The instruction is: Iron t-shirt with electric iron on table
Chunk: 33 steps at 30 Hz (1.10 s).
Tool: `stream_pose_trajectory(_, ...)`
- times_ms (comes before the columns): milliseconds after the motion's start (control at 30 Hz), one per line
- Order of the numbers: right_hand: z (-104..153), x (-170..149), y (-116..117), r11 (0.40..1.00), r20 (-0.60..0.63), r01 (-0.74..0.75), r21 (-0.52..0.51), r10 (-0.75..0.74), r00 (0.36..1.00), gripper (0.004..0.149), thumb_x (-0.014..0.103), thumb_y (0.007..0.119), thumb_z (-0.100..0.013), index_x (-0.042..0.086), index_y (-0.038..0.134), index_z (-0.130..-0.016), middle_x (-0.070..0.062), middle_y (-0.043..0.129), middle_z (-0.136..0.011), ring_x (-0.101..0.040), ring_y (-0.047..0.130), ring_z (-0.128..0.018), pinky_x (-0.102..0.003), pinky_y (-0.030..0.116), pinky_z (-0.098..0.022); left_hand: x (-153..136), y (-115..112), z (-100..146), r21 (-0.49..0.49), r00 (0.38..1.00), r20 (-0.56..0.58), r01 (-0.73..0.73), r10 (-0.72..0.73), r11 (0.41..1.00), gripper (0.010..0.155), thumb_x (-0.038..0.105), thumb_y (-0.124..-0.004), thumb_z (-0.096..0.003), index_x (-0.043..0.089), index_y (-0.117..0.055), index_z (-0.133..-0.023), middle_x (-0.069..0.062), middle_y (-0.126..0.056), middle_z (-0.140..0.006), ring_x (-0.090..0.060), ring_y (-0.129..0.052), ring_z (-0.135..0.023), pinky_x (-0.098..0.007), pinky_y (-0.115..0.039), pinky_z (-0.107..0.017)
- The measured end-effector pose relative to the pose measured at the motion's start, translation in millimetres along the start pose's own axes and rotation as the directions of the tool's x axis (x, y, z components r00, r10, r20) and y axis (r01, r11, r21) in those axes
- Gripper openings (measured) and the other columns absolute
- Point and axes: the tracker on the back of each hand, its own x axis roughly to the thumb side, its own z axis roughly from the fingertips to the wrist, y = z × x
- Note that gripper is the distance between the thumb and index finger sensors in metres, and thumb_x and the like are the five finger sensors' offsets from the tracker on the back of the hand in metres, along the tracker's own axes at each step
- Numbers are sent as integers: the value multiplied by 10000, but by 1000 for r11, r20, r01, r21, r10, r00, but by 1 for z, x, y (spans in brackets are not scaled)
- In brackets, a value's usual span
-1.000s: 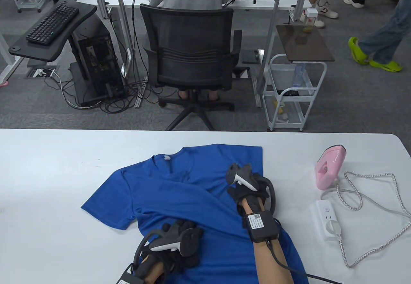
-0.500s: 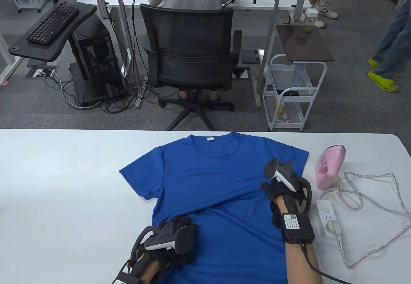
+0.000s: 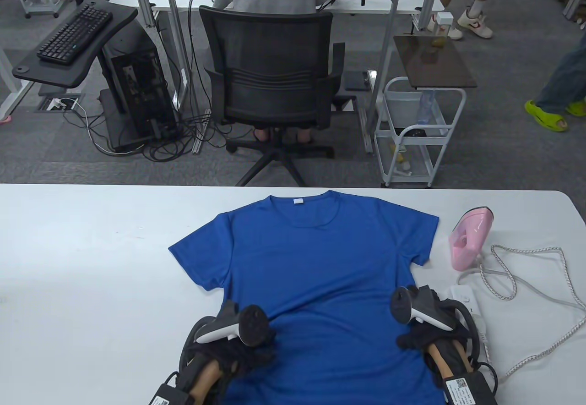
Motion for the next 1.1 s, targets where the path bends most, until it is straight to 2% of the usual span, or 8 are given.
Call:
stream_pose_trajectory(67,2,0,-1,999,2,-9,-35,9,1000,872,484,729,-309,326,361,-1084,-91,297,-1173,-462,406,-1067,-720,437,-712,-10,17,-5,165,996,-92,25,-9,986,699,565,-587,-479,245,-591,-1100,-79,-716,-1113,-347,-786,-976,-561,-656,-711)
stream_pose_trajectory(133,5,0,-5,998,19,39,-51,-38,999,839,495,695,-335,321,363,-1086,-94,308,-1171,-466,419,-1061,-719,447,-706,-19,30,-18,205,983,-181,71,-33,976,691,554,-576,-486,278,-538,-1118,-59,-624,-1165,-390,-685,-1042,-599,-584,-742)
stream_pose_trajectory(333,12,7,-5,996,63,73,-59,-69,996,817,502,687,-363,306,376,-1092,-114,333,-1171,-480,437,-1053,-724,454,-697,-64,30,-83,-123,907,-397,100,-141,987,670,529,-539,-492,282,-518,-1114,-57,-565,-1182,-412,-586,-1085,-637,-482,-762)
stream_pose_trajectory(567,6,9,6,999,83,34,36,-37,996,874,539,678,-346,304,292,-1094,-114,246,-1171,-491,385,-1059,-732,422,-703,-98,35,-126,-200,862,-450,159,-235,967,763,550,-557,-480,363,-171,-1111,33,-164,-1216,-423,-274,-1139,-653,-351,-783)
stream_pose_trajectory(633,4,10,5,999,81,48,22,-49,996,873,527,692,-343,291,315,-1095,-110,265,-1170,-491,397,-1056,-734,422,-701,-105,35,-133,-210,867,-420,195,-269,958,752,556,-465,-469,375,-80,-1089,40,-72,-1198,-421,-193,-1128,-659,-312,-775)
stream_pose_trajectory(767,2,9,2,999,45,-4,41,2,999,880,497,706,-327,284,325,-1092,-91,281,-1169,-473,444,-1055,-727,425,-710,-91,33,-132,-123,893,-390,192,-225,974,736,481,-525,-483,342,-168,-1111,-11,-133,-1204,-456,-228,-1116,-662,-323,-768)
stream_pose_trajectory(867,0,2,0,997,-8,-34,62,35,999,904,493,730,-303,278,344,-1092,-95,304,-1170,-469,463,-1055,-721,438,-713,-73,24,-122,-97,931,-284,210,-229,973,777,571,-496,-451,348,-156,-1114,-5,-152,-1212,-459,-262,-1121,-666,-346,-766)
stream_pose_trajectory(1100,12,-2,-2,995,6,-95,22,95,995,908,514,743,-300,253,406,-1102,-134,400,-1170,-464,517,-1041,-721,450,-709,-61,2,-105,-144,975,-144,147,-168,979,867,626,-542,-419,322,-106,-1103,-46,-18,-1175,-498,-148,-1087,-669,-320,-761)
